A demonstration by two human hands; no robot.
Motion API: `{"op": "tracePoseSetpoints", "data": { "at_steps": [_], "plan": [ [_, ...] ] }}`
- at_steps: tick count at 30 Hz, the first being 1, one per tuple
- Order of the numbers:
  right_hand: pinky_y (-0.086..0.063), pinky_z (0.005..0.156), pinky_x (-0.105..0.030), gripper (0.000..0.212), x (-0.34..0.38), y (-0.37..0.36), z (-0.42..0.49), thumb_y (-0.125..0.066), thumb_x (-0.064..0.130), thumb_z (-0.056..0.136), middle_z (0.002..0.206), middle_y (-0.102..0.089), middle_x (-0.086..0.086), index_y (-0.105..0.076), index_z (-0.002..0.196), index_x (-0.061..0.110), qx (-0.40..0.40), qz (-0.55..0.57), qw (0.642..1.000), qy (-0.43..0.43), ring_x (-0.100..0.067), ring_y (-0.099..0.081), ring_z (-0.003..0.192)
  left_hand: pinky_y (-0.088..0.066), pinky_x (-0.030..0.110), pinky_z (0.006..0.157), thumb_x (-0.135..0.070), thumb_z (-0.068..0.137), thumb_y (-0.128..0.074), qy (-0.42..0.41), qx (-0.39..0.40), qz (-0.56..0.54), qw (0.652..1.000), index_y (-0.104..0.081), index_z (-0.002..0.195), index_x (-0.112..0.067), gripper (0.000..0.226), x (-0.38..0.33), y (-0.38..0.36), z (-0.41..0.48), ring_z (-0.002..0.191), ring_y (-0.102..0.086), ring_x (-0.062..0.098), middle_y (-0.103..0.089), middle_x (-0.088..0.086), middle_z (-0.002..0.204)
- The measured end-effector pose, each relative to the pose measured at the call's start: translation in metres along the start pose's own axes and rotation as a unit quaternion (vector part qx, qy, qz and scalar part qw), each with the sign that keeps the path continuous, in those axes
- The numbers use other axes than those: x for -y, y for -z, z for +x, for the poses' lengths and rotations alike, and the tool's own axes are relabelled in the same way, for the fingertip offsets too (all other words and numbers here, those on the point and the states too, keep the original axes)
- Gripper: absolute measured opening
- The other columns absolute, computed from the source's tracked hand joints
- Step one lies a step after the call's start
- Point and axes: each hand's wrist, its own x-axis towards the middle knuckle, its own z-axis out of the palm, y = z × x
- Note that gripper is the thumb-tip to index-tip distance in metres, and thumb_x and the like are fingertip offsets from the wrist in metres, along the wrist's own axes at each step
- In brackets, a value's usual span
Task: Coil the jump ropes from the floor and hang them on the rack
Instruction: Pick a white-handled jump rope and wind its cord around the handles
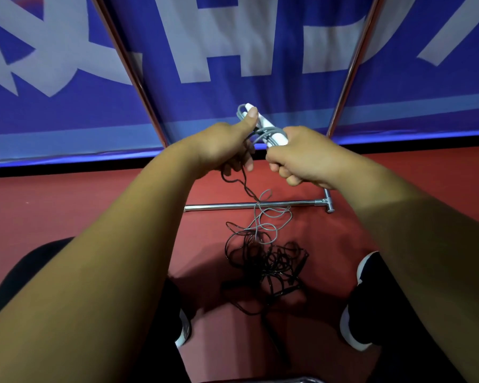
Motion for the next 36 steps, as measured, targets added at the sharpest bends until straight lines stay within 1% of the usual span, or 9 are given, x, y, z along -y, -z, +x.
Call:
{"op": "tracePoseSetpoints", "data": {
  "at_steps": [4, 8, 12, 17, 21, 27, 32, 34, 36],
  "plan": [
    [-0.041, 0.044, -0.025, 0.015, -0.007, 0.003, 0.004, -0.058, 0.013, 0.09, 0.071, -0.068, -0.006, -0.063, 0.102, 0.005, -0.037, -0.009, 0.999, -0.031, -0.02, -0.052, 0.052, -0.036, 0.027, 0.06, -0.054, 0.111, -0.035, -0.086, 0.013, 0.007, 0.996, -0.064, 0.085, -0.012, 0.058, -0.004, 0.006, -0.006, 0.052, -0.04, 0.011, -0.053, -0.001, 0.057],
    [-0.024, 0.039, -0.019, 0.037, -0.006, 0.003, 0.009, -0.048, -0.002, 0.095, 0.064, -0.053, -0.005, -0.054, 0.127, -0.02, -0.009, 0.183, 0.982, -0.052, -0.009, -0.034, 0.043, -0.047, 0.03, 0.068, -0.037, 0.112, -0.043, -0.133, 0.124, -0.111, 0.977, -0.056, 0.087, -0.008, 0.04, -0.005, 0.005, -0.013, 0.055, -0.034, 0.02, -0.034, -0.003, 0.054],
    [-0.021, 0.037, -0.02, 0.029, 0.003, 0.012, 0.002, -0.051, -0.004, 0.099, 0.068, -0.049, -0.003, -0.061, 0.127, -0.005, 0.054, 0.301, 0.951, -0.045, -0.006, -0.029, 0.047, -0.031, 0.03, 0.055, -0.034, 0.111, -0.044, -0.117, 0.166, -0.112, 0.973, -0.055, 0.089, -0.013, 0.033, 0.002, 0.011, -0.014, 0.058, -0.015, 0.02, -0.026, 0.002, 0.063],
    [-0.015, 0.041, -0.018, 0.023, 0.011, 0.017, -0.016, -0.057, 0.006, 0.103, 0.066, -0.043, 0.002, -0.048, 0.12, 0.018, 0.154, 0.331, 0.931, -0.024, -0.004, -0.024, 0.048, -0.022, 0.029, 0.056, -0.035, 0.111, -0.046, -0.105, 0.146, -0.041, 0.983, -0.06, 0.089, -0.016, 0.033, 0.014, 0.018, -0.009, 0.057, -0.022, 0.015, -0.031, -0.005, 0.063],
    [-0.017, 0.037, -0.018, 0.029, 0.014, 0.01, -0.013, -0.066, 0.04, 0.102, 0.064, -0.04, 0.003, -0.054, 0.116, 0.018, 0.1, 0.352, 0.929, -0.053, -0.004, -0.023, 0.046, -0.025, 0.033, 0.059, -0.029, 0.112, -0.043, -0.122, 0.213, -0.039, 0.969, -0.064, 0.101, -0.008, 0.032, 0.013, 0.012, -0.013, 0.063, -0.02, 0.022, -0.031, 0.002, 0.068],
    [-0.014, 0.04, -0.019, 0.014, 0.017, 0.007, -0.013, -0.063, 0.019, 0.101, 0.062, -0.04, 0.002, -0.05, 0.095, 0.019, 0.062, 0.327, 0.941, -0.056, -0.008, -0.021, 0.048, -0.046, 0.023, 0.061, -0.022, 0.109, -0.052, -0.058, 0.241, 0.052, 0.967, -0.073, 0.112, -0.006, 0.027, 0.021, 0.01, -0.009, 0.063, -0.051, 0.017, -0.053, 0.001, 0.067],
    [-0.011, 0.039, -0.017, 0.018, 0.025, 0.012, -0.028, -0.056, 0.013, 0.104, 0.065, -0.056, -0.005, -0.052, 0.086, 0.01, 0.183, 0.234, 0.953, -0.067, -0.004, -0.024, 0.044, -0.058, 0.028, 0.07, -0.026, 0.111, -0.049, -0.014, 0.19, 0.083, 0.978, -0.071, 0.114, -0.006, 0.03, 0.029, 0.003, -0.003, 0.069, -0.066, 0.016, -0.071, 0.004, 0.077],
    [-0.008, 0.039, -0.018, 0.024, 0.028, 0.013, -0.037, -0.05, 0.01, 0.105, 0.06, -0.057, -0.003, -0.053, 0.082, 0.002, 0.245, 0.197, 0.947, -0.071, -0.002, -0.024, 0.04, -0.059, 0.035, 0.079, -0.021, 0.111, -0.049, -0.039, 0.157, 0.067, 0.985, -0.069, 0.103, -0.009, 0.025, 0.031, 0.005, -0.002, 0.076, -0.069, 0.019, -0.072, 0.013, 0.087],
    [-0.005, 0.04, -0.019, 0.029, 0.029, 0.017, -0.043, -0.047, 0.007, 0.103, 0.053, -0.055, -0.001, -0.054, 0.078, -0.004, 0.314, 0.151, 0.933, -0.091, 0.001, -0.024, 0.036, -0.058, 0.033, 0.076, -0.009, 0.108, -0.053, -0.085, 0.132, 0.043, 0.987, -0.069, 0.102, -0.01, 0.017, 0.032, 0.014, -0.003, 0.076, -0.07, 0.016, -0.072, 0.018, 0.092]
  ]
}}
